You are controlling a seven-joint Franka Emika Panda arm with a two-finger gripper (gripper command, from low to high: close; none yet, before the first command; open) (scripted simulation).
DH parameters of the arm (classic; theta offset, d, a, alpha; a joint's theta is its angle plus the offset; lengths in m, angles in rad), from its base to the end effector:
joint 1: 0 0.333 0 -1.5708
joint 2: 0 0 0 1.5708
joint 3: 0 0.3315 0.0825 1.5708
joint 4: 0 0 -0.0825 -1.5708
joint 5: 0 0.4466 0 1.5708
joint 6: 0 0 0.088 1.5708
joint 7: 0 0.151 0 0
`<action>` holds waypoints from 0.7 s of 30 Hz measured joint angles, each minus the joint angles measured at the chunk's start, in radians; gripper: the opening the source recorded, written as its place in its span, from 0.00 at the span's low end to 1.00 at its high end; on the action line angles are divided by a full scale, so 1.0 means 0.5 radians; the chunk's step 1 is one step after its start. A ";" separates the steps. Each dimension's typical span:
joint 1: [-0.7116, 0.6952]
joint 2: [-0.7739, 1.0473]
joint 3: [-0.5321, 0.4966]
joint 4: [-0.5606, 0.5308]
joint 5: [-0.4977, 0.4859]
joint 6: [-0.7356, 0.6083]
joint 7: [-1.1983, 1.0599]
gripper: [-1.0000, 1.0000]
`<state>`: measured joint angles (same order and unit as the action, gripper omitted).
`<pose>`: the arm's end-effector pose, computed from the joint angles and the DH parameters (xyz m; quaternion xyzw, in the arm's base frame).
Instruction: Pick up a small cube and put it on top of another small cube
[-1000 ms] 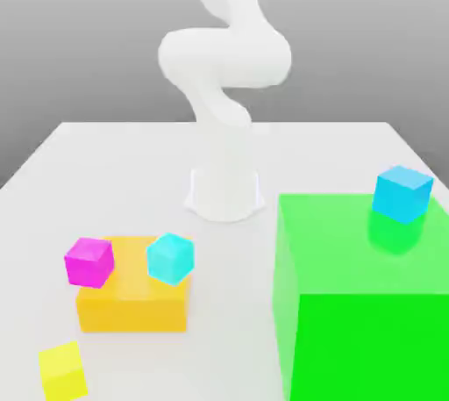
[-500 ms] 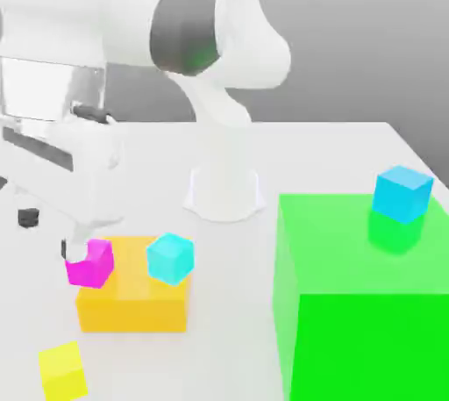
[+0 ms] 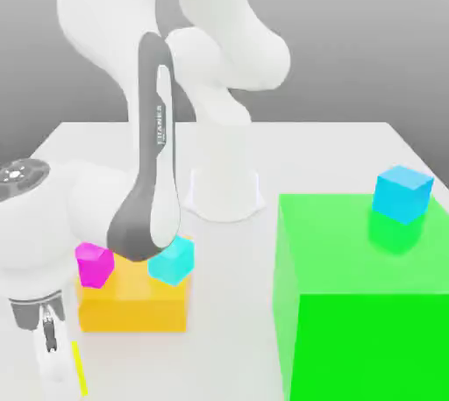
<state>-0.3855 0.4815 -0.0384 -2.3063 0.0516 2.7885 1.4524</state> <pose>0.4968 -0.2288 0.0475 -0.5734 0.8193 -0.0006 0.0004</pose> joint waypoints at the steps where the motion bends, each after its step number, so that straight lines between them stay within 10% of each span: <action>1: 0.000 0.000 0.000 0.000 0.000 0.001 0.000 0.00; 21: -0.112 -1.173 -0.115 -0.591 -0.229 -0.585 -0.531 0.00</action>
<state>-0.4415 -0.1050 -0.0961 -2.6017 -0.0631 2.4959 1.1869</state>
